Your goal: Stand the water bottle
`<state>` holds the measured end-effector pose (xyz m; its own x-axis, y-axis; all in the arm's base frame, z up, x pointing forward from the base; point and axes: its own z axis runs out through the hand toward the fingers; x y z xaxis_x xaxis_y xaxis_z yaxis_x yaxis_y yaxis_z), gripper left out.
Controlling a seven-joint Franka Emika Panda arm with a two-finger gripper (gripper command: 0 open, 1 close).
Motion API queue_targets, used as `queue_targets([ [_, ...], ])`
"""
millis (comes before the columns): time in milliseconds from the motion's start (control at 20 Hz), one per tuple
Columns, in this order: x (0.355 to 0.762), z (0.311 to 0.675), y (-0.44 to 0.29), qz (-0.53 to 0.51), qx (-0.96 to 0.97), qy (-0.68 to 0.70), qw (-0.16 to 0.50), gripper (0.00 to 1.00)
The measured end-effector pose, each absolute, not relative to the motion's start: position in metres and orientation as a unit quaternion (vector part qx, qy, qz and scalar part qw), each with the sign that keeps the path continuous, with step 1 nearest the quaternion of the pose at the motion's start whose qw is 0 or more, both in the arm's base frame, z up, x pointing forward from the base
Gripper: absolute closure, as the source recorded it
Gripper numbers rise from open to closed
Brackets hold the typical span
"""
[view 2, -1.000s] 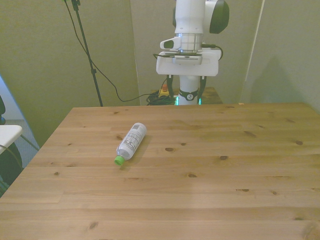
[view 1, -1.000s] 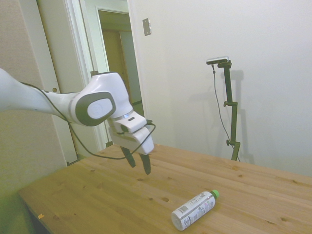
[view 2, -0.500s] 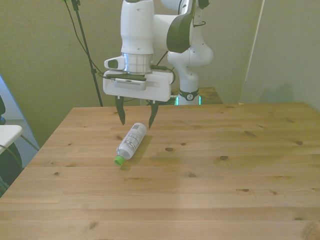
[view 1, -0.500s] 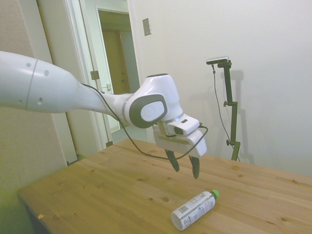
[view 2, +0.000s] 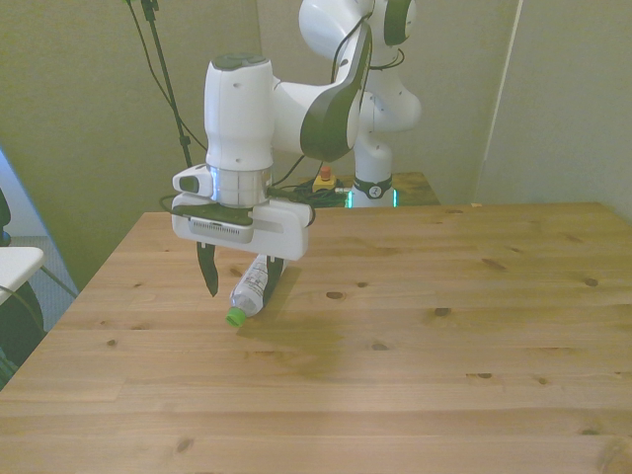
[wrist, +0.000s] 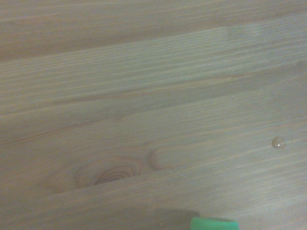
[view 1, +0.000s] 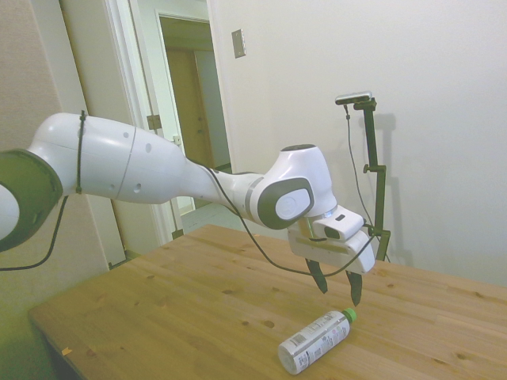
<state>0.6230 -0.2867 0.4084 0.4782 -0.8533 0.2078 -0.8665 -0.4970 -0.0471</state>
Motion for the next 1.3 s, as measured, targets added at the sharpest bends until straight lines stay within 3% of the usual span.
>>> queue_targets([
  [350,0.633,0.368,-0.292,0.087,0.86,-0.501,0.043,0.0],
  [600,0.634,0.36,-0.291,0.082,0.861,-0.5,0.045,0.0],
  [650,0.634,0.359,-0.29,0.081,0.861,-0.499,0.045,1.0],
  [1300,0.634,0.355,-0.288,0.083,0.86,-0.502,0.039,1.0],
])
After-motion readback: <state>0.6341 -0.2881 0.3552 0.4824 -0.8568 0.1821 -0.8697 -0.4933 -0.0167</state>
